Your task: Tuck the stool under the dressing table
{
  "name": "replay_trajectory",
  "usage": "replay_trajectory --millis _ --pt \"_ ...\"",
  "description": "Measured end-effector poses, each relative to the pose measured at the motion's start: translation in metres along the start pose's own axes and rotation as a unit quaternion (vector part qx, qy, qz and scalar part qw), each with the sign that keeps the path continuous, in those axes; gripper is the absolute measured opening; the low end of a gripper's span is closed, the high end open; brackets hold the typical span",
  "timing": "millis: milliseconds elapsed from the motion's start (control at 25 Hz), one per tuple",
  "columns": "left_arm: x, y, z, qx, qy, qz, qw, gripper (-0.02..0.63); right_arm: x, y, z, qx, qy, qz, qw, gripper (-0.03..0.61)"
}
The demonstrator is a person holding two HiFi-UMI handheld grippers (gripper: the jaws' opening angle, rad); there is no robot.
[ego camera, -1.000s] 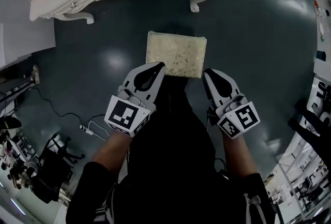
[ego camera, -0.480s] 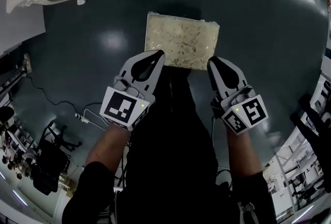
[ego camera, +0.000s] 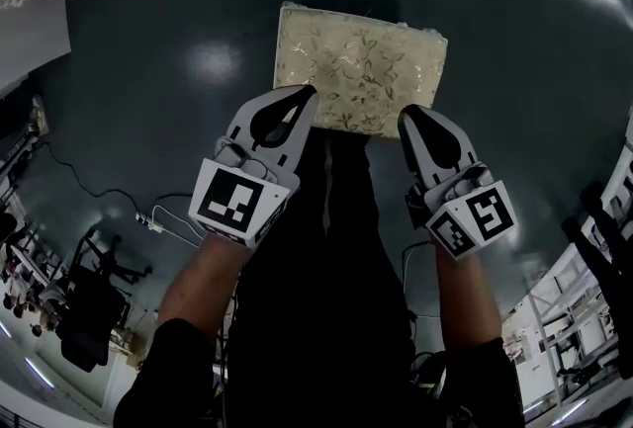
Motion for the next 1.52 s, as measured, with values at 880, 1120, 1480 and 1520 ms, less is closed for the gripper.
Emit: replay_trajectory --millis 880,1120,1480,1520 --pt "0.075 -0.103 0.077 0.144 0.02 -0.052 0.988 0.312 -0.091 -0.1 0.047 0.101 -0.101 0.029 0.989 0.293" --pt "0.088 -0.123 0.085 0.175 0.039 -0.076 0.9809 0.439 -0.111 -0.117 0.043 0.125 -0.129 0.039 0.983 0.363" --pt "0.106 -0.148 0.098 0.221 0.028 -0.147 0.9638 0.519 -0.138 -0.145 0.034 0.162 -0.153 0.076 0.972 0.419" --pt "0.108 -0.15 0.099 0.227 0.025 -0.155 0.9612 0.525 -0.142 -0.148 0.035 0.167 -0.151 0.081 0.971 0.422"
Point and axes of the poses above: the fingertips, and each gripper's own axes: z forward along the fingers, x to its left, y out of its top, the point moved 9 cm from there along -z, backward along the fingers, and after that the axes turned 3 degrees about -z, right-handed, at the moved point
